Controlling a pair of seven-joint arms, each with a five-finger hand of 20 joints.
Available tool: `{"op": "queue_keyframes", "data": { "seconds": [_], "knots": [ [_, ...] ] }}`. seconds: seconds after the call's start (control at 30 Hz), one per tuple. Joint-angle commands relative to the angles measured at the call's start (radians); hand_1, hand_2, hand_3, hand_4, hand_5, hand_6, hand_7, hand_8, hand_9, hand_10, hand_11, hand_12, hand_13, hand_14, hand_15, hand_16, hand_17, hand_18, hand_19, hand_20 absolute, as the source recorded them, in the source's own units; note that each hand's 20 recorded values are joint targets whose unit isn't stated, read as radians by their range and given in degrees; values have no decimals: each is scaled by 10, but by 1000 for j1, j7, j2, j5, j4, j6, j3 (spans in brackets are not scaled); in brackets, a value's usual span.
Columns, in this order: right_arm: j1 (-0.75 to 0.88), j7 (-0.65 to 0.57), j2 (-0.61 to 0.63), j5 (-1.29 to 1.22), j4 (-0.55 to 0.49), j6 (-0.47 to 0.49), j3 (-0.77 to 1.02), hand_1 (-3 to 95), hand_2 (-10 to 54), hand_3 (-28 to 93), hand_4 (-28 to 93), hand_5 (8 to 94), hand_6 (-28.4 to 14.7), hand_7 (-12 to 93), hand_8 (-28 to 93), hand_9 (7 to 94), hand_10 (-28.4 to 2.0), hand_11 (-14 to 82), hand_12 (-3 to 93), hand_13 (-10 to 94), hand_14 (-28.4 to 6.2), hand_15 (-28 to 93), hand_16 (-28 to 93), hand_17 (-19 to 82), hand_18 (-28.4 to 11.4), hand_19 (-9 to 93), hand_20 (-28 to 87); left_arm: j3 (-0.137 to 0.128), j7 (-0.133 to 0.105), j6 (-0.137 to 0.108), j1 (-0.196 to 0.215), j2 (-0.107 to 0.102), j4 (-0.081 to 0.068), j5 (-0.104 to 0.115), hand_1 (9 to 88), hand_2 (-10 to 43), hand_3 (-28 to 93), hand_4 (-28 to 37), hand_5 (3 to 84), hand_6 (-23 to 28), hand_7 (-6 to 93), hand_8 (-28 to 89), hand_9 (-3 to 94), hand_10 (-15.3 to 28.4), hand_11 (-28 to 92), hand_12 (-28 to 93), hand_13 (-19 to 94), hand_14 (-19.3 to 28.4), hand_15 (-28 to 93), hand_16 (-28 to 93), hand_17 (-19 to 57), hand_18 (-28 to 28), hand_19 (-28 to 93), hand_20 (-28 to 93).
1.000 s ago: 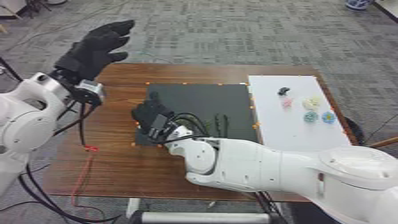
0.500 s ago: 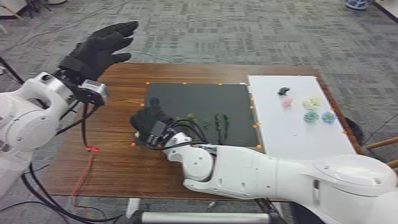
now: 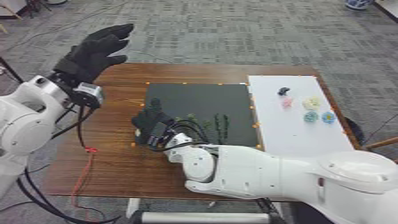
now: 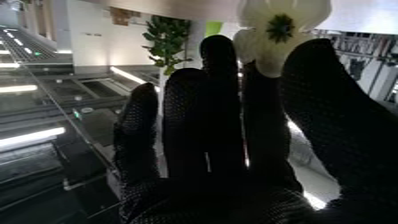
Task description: Arrange flowers
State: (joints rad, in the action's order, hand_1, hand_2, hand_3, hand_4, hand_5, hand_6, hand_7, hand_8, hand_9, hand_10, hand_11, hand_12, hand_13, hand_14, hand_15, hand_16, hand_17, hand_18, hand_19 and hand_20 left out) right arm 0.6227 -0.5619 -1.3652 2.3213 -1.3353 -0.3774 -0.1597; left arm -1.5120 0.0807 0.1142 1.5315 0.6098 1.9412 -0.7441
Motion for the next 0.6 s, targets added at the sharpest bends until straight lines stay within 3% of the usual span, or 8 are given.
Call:
{"op": "queue_keyframes", "data": {
  "seconds": [0.03, 0.43, 0.6],
  "knots": [
    [-33, -16, 22, -2, -14, 12, -13, 341, -95, 915, -283, 560, 49, 383, -216, 555, -76, 394, 269, 448, -84, 788, 343, 163, -173, 734, 536, -32, 2, -16, 31, -2, 17, 5, 229, -60, 682, -283, 179, 14, 170, -90, 97, 67, 65, 212, 2, 80, 221, 8, -185, 173, 325, 93],
    [-40, 2, 47, -12, -43, -5, -19, 339, -95, 904, -283, 562, 54, 451, -161, 549, -77, 396, 273, 442, -86, 788, 335, 161, -174, 733, 534, -77, 2, -34, 82, -3, 34, 6, 229, -60, 684, -283, 179, 14, 169, -89, 97, 67, 64, 212, 1, 80, 221, 7, -185, 173, 324, 92],
    [-58, 6, 61, -18, -77, -17, -30, 336, -95, 904, -283, 561, 53, 447, -204, 546, -78, 398, 272, 441, -87, 788, 333, 161, -174, 734, 534, -95, 5, -37, 101, -3, 42, 6, 230, -60, 682, -283, 180, 14, 169, -89, 97, 67, 64, 212, 1, 80, 222, 8, -186, 173, 326, 92]
  ]
}}
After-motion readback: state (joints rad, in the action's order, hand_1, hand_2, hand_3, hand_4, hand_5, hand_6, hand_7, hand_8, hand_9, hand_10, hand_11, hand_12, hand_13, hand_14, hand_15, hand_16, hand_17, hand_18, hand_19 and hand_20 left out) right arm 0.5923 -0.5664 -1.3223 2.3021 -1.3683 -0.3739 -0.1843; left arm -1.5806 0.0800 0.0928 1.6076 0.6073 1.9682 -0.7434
